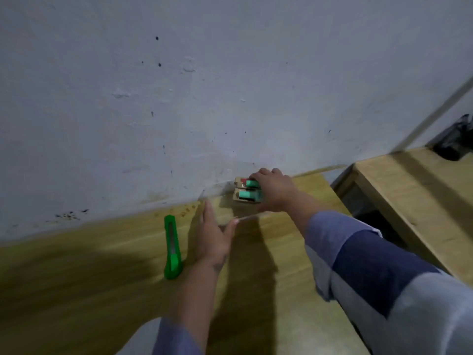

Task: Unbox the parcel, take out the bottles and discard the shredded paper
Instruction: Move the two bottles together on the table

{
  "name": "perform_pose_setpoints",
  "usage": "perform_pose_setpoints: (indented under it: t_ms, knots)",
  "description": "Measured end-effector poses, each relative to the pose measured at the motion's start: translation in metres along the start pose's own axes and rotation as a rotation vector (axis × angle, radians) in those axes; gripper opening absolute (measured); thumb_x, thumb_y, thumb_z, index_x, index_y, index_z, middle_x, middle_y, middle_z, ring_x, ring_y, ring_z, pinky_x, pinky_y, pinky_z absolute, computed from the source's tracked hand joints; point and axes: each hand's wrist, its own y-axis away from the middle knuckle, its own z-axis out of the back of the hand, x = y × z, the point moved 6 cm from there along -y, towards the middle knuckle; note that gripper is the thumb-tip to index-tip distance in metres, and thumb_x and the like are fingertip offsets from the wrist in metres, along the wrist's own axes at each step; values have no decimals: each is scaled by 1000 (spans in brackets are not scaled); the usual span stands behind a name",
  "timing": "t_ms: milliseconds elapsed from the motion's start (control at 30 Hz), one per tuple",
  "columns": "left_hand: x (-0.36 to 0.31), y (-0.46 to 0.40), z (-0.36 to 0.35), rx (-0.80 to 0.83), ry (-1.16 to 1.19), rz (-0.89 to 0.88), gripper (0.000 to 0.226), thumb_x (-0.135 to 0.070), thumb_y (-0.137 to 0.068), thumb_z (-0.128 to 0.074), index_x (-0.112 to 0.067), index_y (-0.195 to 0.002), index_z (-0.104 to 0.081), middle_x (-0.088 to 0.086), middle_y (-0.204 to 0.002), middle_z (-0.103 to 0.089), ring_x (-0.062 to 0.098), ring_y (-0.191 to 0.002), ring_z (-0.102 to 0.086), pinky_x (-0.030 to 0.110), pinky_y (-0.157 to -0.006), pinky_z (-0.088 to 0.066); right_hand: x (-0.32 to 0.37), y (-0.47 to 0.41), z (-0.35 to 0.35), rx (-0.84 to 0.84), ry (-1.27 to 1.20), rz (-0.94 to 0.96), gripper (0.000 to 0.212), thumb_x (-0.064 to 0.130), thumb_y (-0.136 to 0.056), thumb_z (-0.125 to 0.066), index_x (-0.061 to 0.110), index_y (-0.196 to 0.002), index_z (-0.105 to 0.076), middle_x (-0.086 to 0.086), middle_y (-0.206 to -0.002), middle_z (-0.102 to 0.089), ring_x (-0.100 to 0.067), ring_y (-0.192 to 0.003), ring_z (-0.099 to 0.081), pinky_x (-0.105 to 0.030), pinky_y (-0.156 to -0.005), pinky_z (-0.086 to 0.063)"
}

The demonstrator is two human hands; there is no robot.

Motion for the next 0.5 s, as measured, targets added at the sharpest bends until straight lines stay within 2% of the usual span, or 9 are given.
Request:
perform_pose_setpoints:
  t_ms: [167, 367, 433, 500]
  knots:
    - [-4, -3, 2, 3, 22, 21, 82, -29, -89, -64, -23, -152, -13, -1, -154, -33, 19, -136, -36, 21, -99, -29, 43, -35, -30, 104, 143, 123, 63, 32, -80, -67, 27, -137, -41, -2, -135, -49, -27, -121, -45, -42, -96, -40]
    - [-4, -4, 1, 43, 57, 35, 82, -31, -87, -67, -24, -151, -16, 0, -152, -35, 21, -135, -38, 31, -103, -34, 54, -37, -42, 92, 162, 152, 61, 31, -82, -66, 28, -138, -40, -5, -139, -47, -29, -125, -39, -45, -100, -36]
    - [-1, -7, -2, 90, 152, 39, 88, -27, -87, -67, -26, -152, -8, 1, -154, -30, 21, -137, -35, 34, -105, -35, 53, -30, -29, 118, 91, 156, 66, 31, -79, -70, 31, -138, -40, -4, -138, -46, -28, -126, -37, -46, -100, -37]
    - [0, -4, -2, 185, 348, 68, 100, -28, -87, -66, -29, -150, 12, 1, -161, -13, 20, -143, -24, 38, -112, -29, 53, -14, -18, 31, -45, 163, 65, 22, -77, -69, 33, -136, -43, -4, -135, -48, -27, -125, -38, -45, -99, -41]
